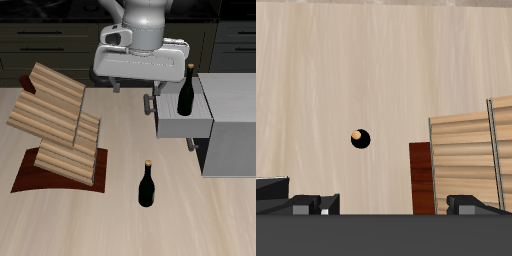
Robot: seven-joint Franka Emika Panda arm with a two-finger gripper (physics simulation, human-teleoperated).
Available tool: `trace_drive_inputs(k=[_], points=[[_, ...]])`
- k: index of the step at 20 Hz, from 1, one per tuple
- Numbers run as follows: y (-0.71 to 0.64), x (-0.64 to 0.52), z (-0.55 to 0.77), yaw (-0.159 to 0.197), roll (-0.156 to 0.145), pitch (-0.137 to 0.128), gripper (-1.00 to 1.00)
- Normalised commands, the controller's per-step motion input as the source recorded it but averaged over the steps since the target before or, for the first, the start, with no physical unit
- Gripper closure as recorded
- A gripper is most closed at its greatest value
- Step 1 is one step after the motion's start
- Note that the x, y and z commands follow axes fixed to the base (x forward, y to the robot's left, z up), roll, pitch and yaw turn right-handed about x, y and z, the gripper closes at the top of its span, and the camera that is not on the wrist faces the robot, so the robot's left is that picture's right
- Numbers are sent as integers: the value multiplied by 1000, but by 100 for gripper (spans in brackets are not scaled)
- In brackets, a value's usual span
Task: Place the wine bottle from the table into the top drawer
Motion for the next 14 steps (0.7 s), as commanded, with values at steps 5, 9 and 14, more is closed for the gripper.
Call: trace_drive_inputs(k=[5, 9, 14], points=[[-103, 160, 10, 28, 68, 14, -100], [-162, 132, 2, 13, 3, 4, -100], [-79, 82, -102, -8, -25, 12, -100]])
